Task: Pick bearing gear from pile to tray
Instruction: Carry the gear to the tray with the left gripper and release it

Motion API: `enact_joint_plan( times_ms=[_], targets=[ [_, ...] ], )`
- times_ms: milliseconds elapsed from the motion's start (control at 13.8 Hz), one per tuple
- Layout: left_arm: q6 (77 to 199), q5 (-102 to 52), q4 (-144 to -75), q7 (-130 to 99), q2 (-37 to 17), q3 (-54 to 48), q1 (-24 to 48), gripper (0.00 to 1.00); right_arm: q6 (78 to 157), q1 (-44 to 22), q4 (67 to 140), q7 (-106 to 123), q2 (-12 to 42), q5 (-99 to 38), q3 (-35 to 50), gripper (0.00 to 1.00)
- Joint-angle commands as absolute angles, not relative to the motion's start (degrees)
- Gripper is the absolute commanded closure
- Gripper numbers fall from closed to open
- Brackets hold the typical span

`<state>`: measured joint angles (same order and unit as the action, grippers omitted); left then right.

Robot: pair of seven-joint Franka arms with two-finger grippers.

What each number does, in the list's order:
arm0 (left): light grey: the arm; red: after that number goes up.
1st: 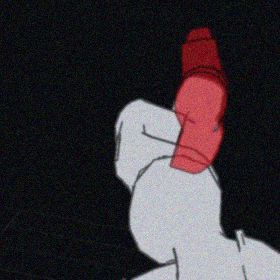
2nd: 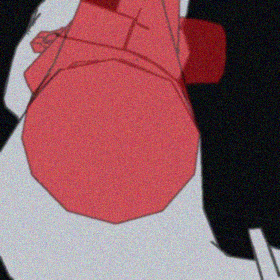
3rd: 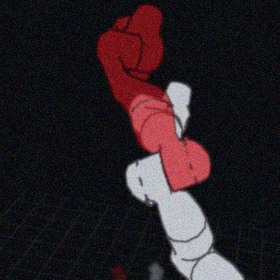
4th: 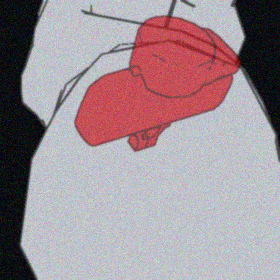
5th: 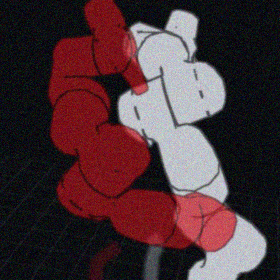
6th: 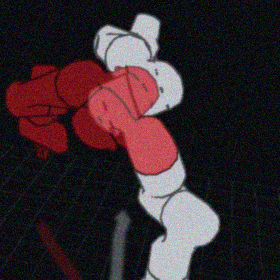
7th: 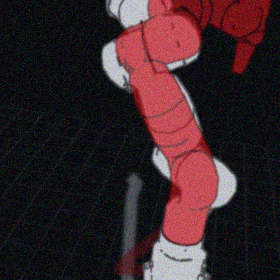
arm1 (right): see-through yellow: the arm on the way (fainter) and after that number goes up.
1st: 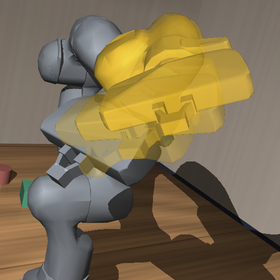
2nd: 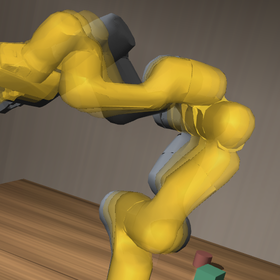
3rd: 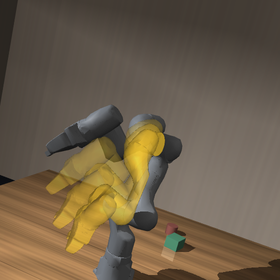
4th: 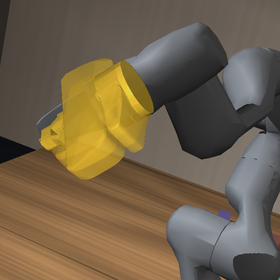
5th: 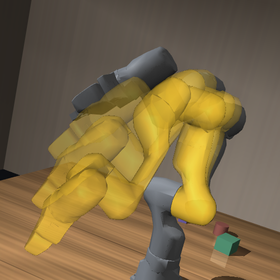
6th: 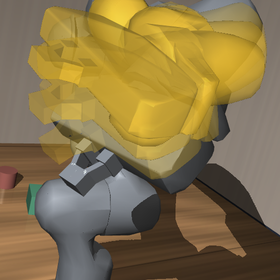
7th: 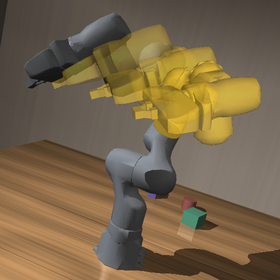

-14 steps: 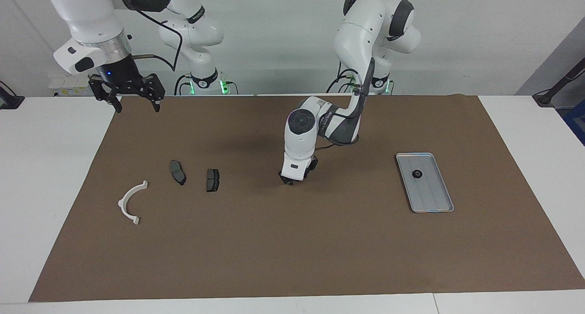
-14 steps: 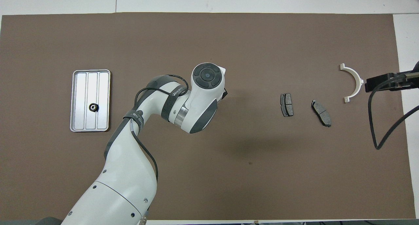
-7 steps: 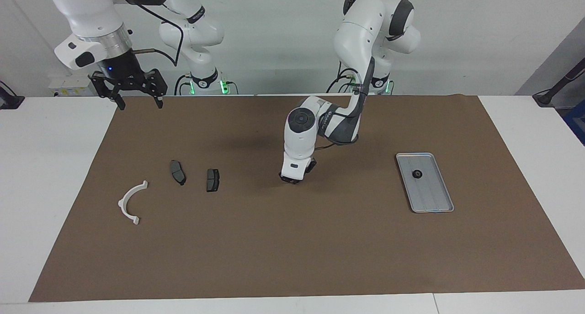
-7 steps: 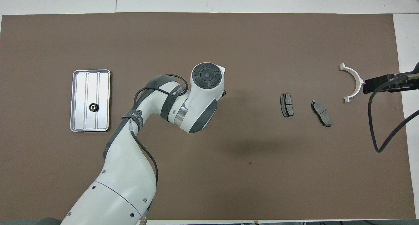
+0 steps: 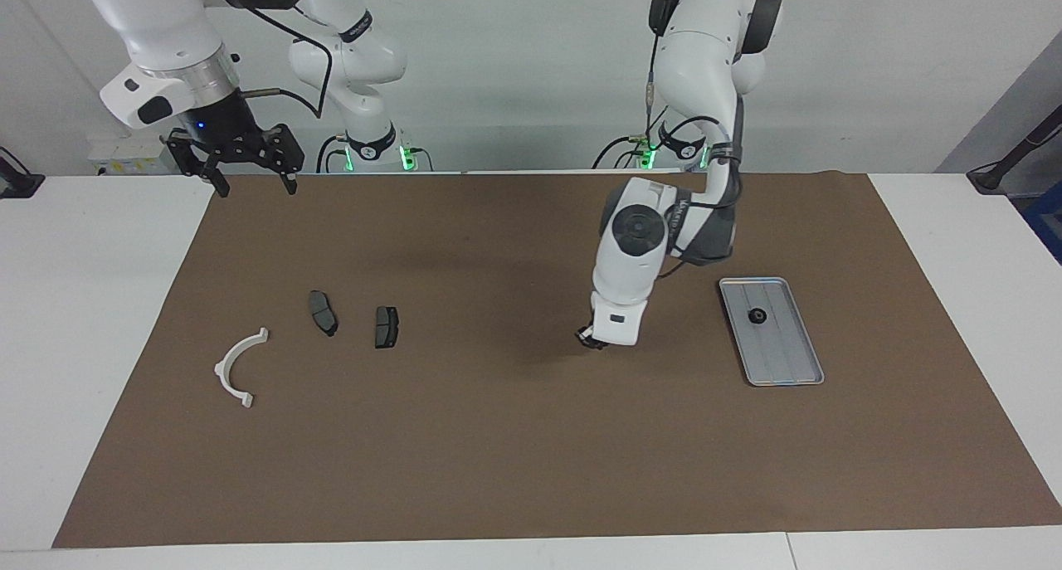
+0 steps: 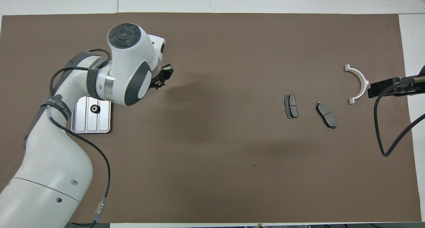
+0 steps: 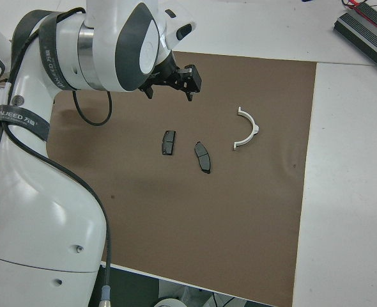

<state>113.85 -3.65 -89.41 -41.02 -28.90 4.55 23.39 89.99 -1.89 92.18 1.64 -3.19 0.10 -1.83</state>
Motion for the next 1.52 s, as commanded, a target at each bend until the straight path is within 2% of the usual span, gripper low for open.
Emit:
enact_joint_plan(
  times_ms=[0,362,507,725,1159,1232,1304,1377,1449],
  targets=[
    [114.7,-3.8,-92.3,-28.2,-27.3,3.9,15.9,0.95,89.4,-1.5,92.8,2.1,-3.7,-1.1,-1.8,0.00],
    [116.7,-3.8,-92.9,-14.4,-27.3,3.8,6.6,0.95,89.3,-1.7,92.8,2.0,-3.8,-1.1,-1.8,0.00],
    [119.1,-3.8,-95.3,-11.4,-27.1,3.8,4.8,0.95,89.3,-1.7,92.9,2.0,-3.8,-1.1,-1.8,0.00],
    [124.9,-3.8,-101.6,-7.6,-25.1,3.9,3.2,0.95,89.4,-1.7,92.8,2.0,-3.8,-1.1,-1.8,0.00],
    [125.3,-3.8,-104.8,-5.3,-23.9,3.9,2.6,0.94,89.3,-1.7,92.9,1.9,-3.8,-1.1,-1.8,0.00],
    [126.4,-3.8,-105.8,-4.6,-23.7,3.9,1.9,0.90,89.3,-1.7,92.8,1.8,-3.8,-1.1,-1.8,0.00],
    [127.7,-3.8,-106.9,-4.0,-23.3,3.9,1.8,0.76,89.4,-1.7,92.8,1.9,-3.8,-1.1,-1.8,0.00],
    [128.5,-3.8,-107.2,-3.9,-23.2,3.9,1.8,0.46,89.6,-1.7,92.9,1.8,-3.8,-1.1,-1.8,0.00],
    [128.0,-3.8,-107.0,-3.9,-23.2,3.9,1.8,0.20,89.6,-1.7,92.9,1.8,-3.7,-1.1,-1.8,0.00]
  ],
)
